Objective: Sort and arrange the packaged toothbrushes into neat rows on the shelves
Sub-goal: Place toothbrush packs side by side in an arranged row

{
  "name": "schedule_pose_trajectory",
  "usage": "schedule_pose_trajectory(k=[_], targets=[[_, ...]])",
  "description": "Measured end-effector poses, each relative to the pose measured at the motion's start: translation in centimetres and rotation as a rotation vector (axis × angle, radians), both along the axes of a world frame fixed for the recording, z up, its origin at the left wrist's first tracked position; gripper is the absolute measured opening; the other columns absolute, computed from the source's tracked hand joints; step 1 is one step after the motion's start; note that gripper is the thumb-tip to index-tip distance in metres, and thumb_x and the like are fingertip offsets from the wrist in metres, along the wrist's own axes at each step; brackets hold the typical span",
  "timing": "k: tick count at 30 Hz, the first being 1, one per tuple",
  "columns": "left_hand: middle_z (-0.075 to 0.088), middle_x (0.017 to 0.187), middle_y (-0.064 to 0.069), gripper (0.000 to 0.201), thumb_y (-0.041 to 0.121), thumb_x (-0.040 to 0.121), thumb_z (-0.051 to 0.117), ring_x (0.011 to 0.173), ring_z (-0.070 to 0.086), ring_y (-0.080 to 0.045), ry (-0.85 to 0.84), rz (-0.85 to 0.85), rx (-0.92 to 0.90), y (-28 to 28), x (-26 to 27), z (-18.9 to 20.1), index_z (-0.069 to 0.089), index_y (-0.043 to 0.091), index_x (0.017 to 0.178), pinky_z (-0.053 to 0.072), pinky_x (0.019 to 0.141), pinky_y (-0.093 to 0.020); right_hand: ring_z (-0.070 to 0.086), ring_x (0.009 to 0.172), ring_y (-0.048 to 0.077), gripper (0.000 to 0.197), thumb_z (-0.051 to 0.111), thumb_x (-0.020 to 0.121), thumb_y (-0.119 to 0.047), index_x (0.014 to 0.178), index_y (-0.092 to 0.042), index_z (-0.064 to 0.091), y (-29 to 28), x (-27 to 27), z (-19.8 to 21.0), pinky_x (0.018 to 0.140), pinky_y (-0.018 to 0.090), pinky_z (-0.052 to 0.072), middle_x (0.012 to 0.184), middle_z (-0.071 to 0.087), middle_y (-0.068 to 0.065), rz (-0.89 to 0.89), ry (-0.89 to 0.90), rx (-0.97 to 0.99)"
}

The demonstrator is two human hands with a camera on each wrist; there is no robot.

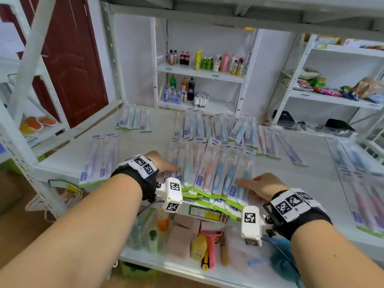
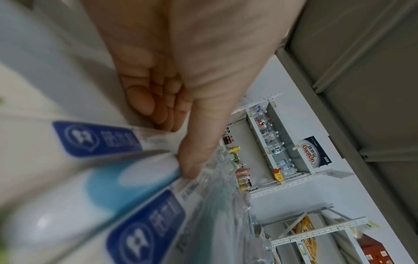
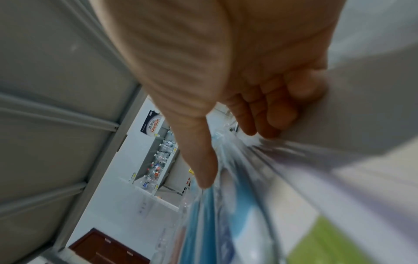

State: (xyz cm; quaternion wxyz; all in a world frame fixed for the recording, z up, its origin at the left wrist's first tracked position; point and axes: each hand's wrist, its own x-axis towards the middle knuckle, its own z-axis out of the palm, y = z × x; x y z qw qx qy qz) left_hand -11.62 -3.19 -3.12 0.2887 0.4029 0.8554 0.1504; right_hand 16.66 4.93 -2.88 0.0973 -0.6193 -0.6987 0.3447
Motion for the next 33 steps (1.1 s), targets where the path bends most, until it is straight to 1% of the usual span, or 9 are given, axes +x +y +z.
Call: schedule_pose_trajectory(k=[9, 12, 16, 19, 21, 23, 25, 28, 33], targets=[[0.056, 0.062, -0.001, 0.039, 0.049, 0.082, 0.062, 0.056, 0.051, -0.015, -0.046, -0.009, 0.054, 0.0, -0.6, -0.2, 0.056, 0.014, 0.065, 0.033, 0.05, -0.025, 0.061, 0.054, 0.02, 0.038, 0.069, 0.08, -0.04, 0.075, -0.002, 0.069, 1.1, 0.9, -0.5, 0.051, 0.024, 0.049, 0.061, 0.066, 0.01, 0.007, 0.025, -0.04], [0.058, 0.064, -0.006, 0.039, 0.044, 0.09, 0.053, 0.056, 0.05, -0.02, -0.107, -0.009, 0.083, -0.2, -1.4, -0.6, 0.061, 0.01, 0.072, 0.032, 0.052, -0.025, 0.06, 0.053, 0.02, 0.028, 0.069, 0.081, -0.033, 0.075, -0.006, 0.067, 1.4, 1.5, -0.7, 0.05, 0.025, 0.048, 0.062, 0.065, 0.01, -0.048, 0.095, -0.045], [0.066, 0.094, -0.027, 0.039, 0.039, 0.091, 0.054, 0.074, 0.059, -0.031, -0.315, 0.071, 0.201, -0.3, -2.0, -1.4, 0.063, 0.001, 0.094, 0.044, 0.069, -0.034, 0.057, 0.05, 0.019, 0.019, 0.068, 0.08, -0.032, 0.077, -0.014, 0.066, 1.6, 2.4, -0.9, 0.044, 0.021, 0.038, 0.06, 0.064, 0.006, -0.116, 0.127, -0.042], [0.066, 0.105, -0.026, 0.036, 0.036, 0.091, 0.057, 0.098, 0.063, -0.043, -0.471, 0.13, 0.279, -0.4, -2.2, -1.5, 0.063, 0.001, 0.097, 0.05, 0.09, -0.052, 0.052, 0.043, 0.019, 0.019, 0.066, 0.08, -0.035, 0.078, -0.016, 0.066, 1.6, 2.8, -1.0, 0.041, 0.02, 0.035, 0.049, 0.058, 0.002, -0.166, 0.139, -0.051], [0.067, 0.102, -0.024, 0.039, 0.034, 0.09, 0.058, 0.1, 0.063, -0.043, -0.559, 0.159, 0.315, -0.5, -2.3, -1.6, 0.062, -0.003, 0.103, 0.046, 0.095, -0.057, 0.049, 0.039, 0.019, 0.018, 0.065, 0.081, -0.034, 0.079, -0.016, 0.067, 1.4, 2.9, -1.2, 0.039, 0.021, 0.035, 0.043, 0.055, 0.002, -0.211, 0.172, -0.05], [0.071, 0.087, -0.02, 0.032, 0.029, 0.091, 0.058, 0.083, 0.067, -0.036, -0.654, 0.203, 0.363, -0.7, -2.5, -1.8, 0.064, -0.001, 0.098, 0.051, 0.088, -0.053, 0.054, 0.049, 0.024, 0.016, 0.067, 0.08, -0.03, 0.08, -0.014, 0.068, 1.1, 3.0, -1.6, 0.05, 0.035, 0.05, 0.052, 0.06, 0.009, -0.274, 0.286, -0.071], [0.072, 0.07, -0.013, 0.023, 0.024, 0.092, 0.056, 0.064, 0.067, -0.028, -0.747, 0.246, 0.397, -0.8, -2.7, -2.1, 0.064, 0.003, 0.088, 0.057, 0.072, -0.043, 0.058, 0.066, 0.032, 0.013, 0.068, 0.077, -0.029, 0.081, -0.017, 0.067, 0.7, 3.2, -2.1, 0.073, 0.056, 0.053, 0.073, 0.066, 0.02, -0.361, 0.407, -0.085], [0.07, 0.061, -0.011, 0.023, 0.024, 0.093, 0.056, 0.061, 0.064, -0.027, -0.801, 0.278, 0.431, -1.0, -2.8, -2.3, 0.063, 0.004, 0.083, 0.053, 0.071, -0.041, 0.059, 0.068, 0.032, 0.014, 0.07, 0.073, -0.029, 0.084, -0.021, 0.066, 0.2, 3.3, -2.7, 0.073, 0.054, 0.052, 0.083, 0.068, 0.02, -0.471, 0.552, -0.038], [0.066, 0.051, -0.007, 0.023, 0.025, 0.093, 0.056, 0.039, 0.061, -0.017, -0.866, 0.313, 0.487, -1.0, -3.1, -1.4, 0.061, 0.006, 0.081, 0.049, 0.041, -0.025, 0.068, 0.076, 0.032, 0.012, 0.066, 0.081, -0.017, 0.093, -0.019, 0.065, -0.6, 3.7, -3.3, 0.074, 0.049, 0.056, 0.089, 0.071, 0.014, -0.6, 0.829, 0.016]])
